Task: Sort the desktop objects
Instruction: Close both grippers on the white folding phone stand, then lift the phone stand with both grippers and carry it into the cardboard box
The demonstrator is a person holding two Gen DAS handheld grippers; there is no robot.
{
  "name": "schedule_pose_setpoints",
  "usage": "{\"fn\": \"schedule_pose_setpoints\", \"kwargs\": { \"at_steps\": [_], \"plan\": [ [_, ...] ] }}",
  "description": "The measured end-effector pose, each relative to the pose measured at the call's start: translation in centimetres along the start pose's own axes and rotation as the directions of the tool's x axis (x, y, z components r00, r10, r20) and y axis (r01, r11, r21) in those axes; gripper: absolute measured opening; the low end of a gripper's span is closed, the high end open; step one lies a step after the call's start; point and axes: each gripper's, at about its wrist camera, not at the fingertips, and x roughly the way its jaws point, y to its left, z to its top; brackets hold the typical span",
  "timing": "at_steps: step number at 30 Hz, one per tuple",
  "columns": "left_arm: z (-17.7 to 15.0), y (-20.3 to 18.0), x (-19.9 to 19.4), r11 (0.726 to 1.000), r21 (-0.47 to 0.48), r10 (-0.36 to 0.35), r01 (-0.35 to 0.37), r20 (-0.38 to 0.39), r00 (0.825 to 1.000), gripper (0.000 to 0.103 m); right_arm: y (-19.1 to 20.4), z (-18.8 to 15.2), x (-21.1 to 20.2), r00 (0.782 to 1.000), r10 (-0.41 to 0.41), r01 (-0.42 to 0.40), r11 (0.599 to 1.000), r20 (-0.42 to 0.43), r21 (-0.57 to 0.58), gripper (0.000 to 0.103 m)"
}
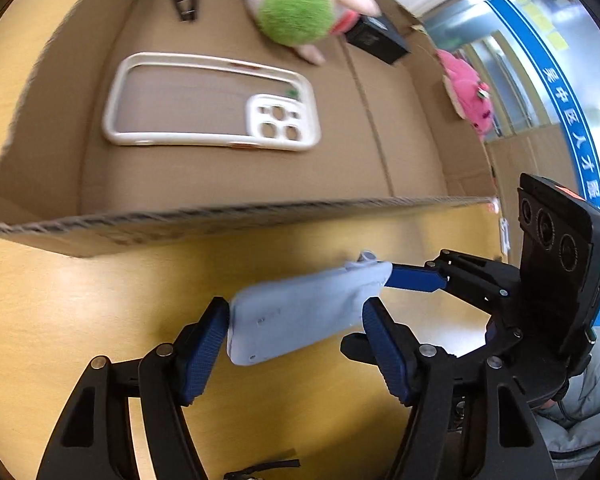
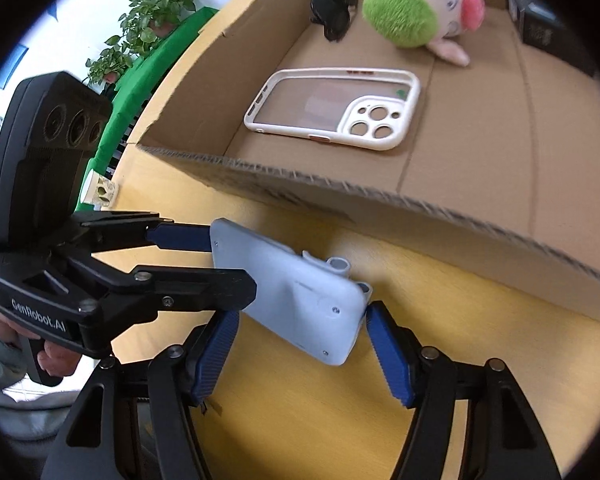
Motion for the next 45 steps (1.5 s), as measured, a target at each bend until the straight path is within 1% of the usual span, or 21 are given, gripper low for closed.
{"fn": "schedule_pose_setpoints", "kwargs": {
  "at_steps": [1, 3, 4, 6, 9, 12, 14, 18, 22, 26, 29, 30, 31, 32, 33, 34, 35, 37, 42, 44, 45],
  "plan": [
    [-0.3, -0.4, -0.2, 1.000, 0.007, -0.003, 0.003, 0.008, 1.000, 0.069, 0.0, -0.5, -0.6, 1.000, -0.013, 0.013, 1.000, 0.017, -0.008, 0.066],
    [-0.7, -1.7, -0.6, 0.998, 0.036, -0.050, 0.049, 0.021, 0.999, 0.055, -0.1, -1.2, -1.6, 0.999, -0.022, 0.023, 1.000, 0.046, -0.015, 0.062],
    [-1.0, -2.5, -0.5, 0.997, 0.052, -0.065, 0.065, 0.015, 0.998, 0.052, -0.1, -1.6, -2.2, 0.998, -0.017, 0.019, 1.000, 0.063, -0.022, 0.058],
    [-1.5, -3.7, -0.2, 0.996, 0.087, -0.036, 0.036, -0.004, 0.999, 0.052, 0.3, -2.6, -3.1, 0.997, -0.017, 0.021, 0.998, 0.078, -0.051, 0.057],
    [-2.9, -4.7, 0.3, 0.994, 0.105, 0.014, -0.011, -0.027, 1.000, 0.052, 0.3, -3.8, -3.0, 0.998, -0.031, 0.034, 0.996, 0.047, -0.077, 0.057],
    [-3.9, -3.9, -0.1, 0.999, 0.029, 0.041, -0.041, -0.004, 0.999, 0.058, -0.5, -5.3, -3.0, 0.999, -0.032, 0.033, 0.999, 0.036, -0.024, 0.058],
    [-4.7, -2.8, -0.3, 0.996, -0.028, 0.084, -0.085, -0.005, 0.996, 0.065, -1.4, -5.7, -3.3, 0.998, -0.051, 0.050, 0.998, 0.045, 0.024, 0.058],
    [-6.5, -1.1, 0.1, 0.984, -0.111, 0.132, -0.139, -0.067, 0.989, 0.065, -1.8, -5.8, -2.4, 0.995, -0.101, 0.101, 0.995, 0.012, 0.021, 0.058],
    [-7.8, -0.4, 1.1, 0.980, -0.127, 0.138, -0.153, -0.118, 0.983, 0.065, -1.0, -5.8, -0.3, 0.985, -0.169, 0.168, 0.985, -0.018, -0.041, 0.051],
    [-8.2, -0.5, 2.3, 0.981, -0.135, 0.122, -0.142, -0.145, 0.982, 0.065, -0.8, -6.2, 1.1, 0.986, -0.159, 0.156, 0.986, -0.047, -0.059, 0.052],
    [-8.3, -1.1, 2.8, 0.982, -0.121, 0.128, -0.146, -0.143, 0.981, 0.064, 0.0, -6.6, 1.4, 0.980, -0.194, 0.188, 0.974, -0.041, -0.123, 0.049],
    [-8.2, -1.2, 2.8, 0.982, -0.123, 0.124, -0.141, -0.136, 0.983, 0.063, 0.0, -6.7, 1.3, 0.980, -0.195, 0.188, 0.973, -0.038, -0.136, 0.045],
    [-8.1, -1.2, 2.7, 0.983, -0.130, 0.114, -0.131, -0.129, 0.985, 0.057, -0.1, -6.7, 1.3, 0.983, -0.177, 0.170, 0.977, -0.040, -0.131, 0.042],
    [-8.0, -1.1, 2.8, 0.982, -0.145, 0.105, -0.123, -0.130, 0.986, 0.049, -0.2, -6.7, 1.2, 0.985, -0.167, 0.160, 0.979, -0.045, -0.124, 0.041],
    [-7.8, -1.0, 2.7, 0.980, -0.149, 0.110, -0.129, -0.127, 0.986, 0.046, -0.3, -6.7, 1.2, 0.984, -0.170, 0.164, 0.979, -0.046, -0.122, 0.041],
    [-7.7, -0.7, 2.6, 0.979, -0.145, 0.122, -0.141, -0.131, 0.984, 0.039, -0.3, -6.7, 1.1, 0.984, -0.174, 0.167, 0.978, -0.046, -0.122, 0.041],
    [-7.7, -0.5, 2.4, 0.978, -0.145, 0.129, -0.148, -0.133, 0.983, 0.037, -0.4, -6.8, 1.1, 0.984, -0.175, 0.169, 0.978, -0.044, -0.119, 0.041],
    [-7.7, -0.3, 2.2, 0.979, -0.149, 0.121, -0.140, -0.130, 0.984, 0.036, -0.6, -6.9, 1.0, 0.984, -0.172, 0.167, 0.980, -0.043, -0.106, 0.041],
    [-7.6, -0.8, 1.9, 0.980, -0.098, 0.154, -0.170, -0.156, 0.976, 0.035, -0.7, -6.8, 0.9, 0.984, -0.173, 0.169, 0.982, -0.050, -0.085, 0.040],
    [-7.4, -1.2, 1.7, 0.978, -0.077, 0.181, -0.195, -0.161, 0.970, 0.034, -1.5, -7.0, 0.2, 0.987, -0.150, 0.147, 0.988, -0.054, -0.053, 0.033],
    [-7.2, -1.3, 1.4, 0.979, -0.079, 0.172, -0.186, -0.152, 0.973, 0.034, -1.6, -7.1, -0.3, 0.987, -0.151, 0.149, 0.988, -0.046, -0.046, 0.027]
  ]
}}
